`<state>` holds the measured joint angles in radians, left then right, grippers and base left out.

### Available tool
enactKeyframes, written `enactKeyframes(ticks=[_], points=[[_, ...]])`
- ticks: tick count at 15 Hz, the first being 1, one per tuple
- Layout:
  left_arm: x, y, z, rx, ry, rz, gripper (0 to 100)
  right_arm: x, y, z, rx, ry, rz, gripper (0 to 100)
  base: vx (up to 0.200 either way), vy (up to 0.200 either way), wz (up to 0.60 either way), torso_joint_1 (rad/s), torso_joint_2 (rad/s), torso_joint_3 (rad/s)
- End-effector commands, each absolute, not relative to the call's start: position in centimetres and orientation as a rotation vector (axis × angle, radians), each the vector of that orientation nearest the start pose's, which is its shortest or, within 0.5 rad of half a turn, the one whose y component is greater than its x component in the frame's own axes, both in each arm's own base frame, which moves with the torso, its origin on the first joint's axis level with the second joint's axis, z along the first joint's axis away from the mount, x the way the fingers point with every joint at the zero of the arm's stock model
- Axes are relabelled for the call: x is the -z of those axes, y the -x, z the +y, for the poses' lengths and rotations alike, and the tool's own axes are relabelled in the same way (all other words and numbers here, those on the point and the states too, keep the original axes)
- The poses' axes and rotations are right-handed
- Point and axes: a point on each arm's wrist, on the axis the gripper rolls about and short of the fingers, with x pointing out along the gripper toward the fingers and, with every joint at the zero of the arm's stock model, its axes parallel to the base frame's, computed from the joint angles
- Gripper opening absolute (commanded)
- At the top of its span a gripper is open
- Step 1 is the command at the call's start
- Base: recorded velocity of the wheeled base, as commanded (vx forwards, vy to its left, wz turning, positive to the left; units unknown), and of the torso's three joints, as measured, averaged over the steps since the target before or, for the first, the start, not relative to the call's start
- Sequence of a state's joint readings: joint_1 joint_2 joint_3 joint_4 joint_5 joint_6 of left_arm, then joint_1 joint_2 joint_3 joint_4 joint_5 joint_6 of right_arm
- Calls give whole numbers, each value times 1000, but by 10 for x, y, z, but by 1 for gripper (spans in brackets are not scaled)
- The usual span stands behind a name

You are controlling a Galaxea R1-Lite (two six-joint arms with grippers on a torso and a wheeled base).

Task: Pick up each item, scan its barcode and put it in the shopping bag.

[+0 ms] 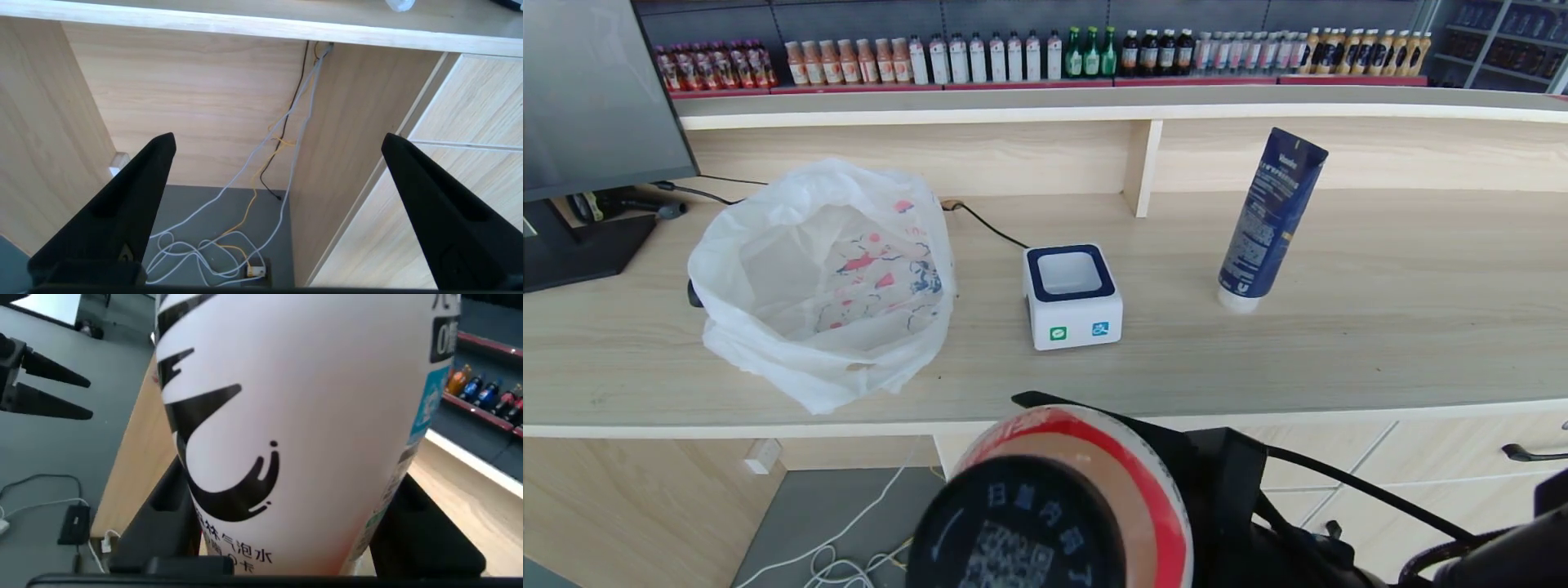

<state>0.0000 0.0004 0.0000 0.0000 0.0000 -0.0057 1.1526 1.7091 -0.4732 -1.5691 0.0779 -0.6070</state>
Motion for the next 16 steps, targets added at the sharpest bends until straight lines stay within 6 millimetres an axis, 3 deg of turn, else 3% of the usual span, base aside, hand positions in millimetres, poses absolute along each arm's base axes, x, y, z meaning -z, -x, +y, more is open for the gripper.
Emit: enactKeyframes(ticks=[1,4,6,9,11,14,16], points=[[-75,23,0,2,6,0,100,-188,-108,244,-1095,281,-603,0,0,0,0,0,0,0],[-75,23,0,0,6,0,100,-193,-117,243,-957,51,-434,0,0,0,0,0,0,0],[-75,23,0,0,6,0,100,-200,-136,237,-873,-74,-392,0,0,0,0,0,0,0],[-75,23,0,0,6,0,100,-214,-176,214,-782,-130,-429,0,0,0,0,0,0,0],[-75,23,0,0,6,0,100,-225,-184,207,-748,-185,-454,0,0,0,0,0,0,0],[-75,23,0,0,6,0,100,-226,-208,191,-621,-211,-451,0,0,0,0,0,0,0],[-75,23,0,0,6,0,100,-224,-206,187,-619,-219,-437,0,0,0,0,0,0,0]])
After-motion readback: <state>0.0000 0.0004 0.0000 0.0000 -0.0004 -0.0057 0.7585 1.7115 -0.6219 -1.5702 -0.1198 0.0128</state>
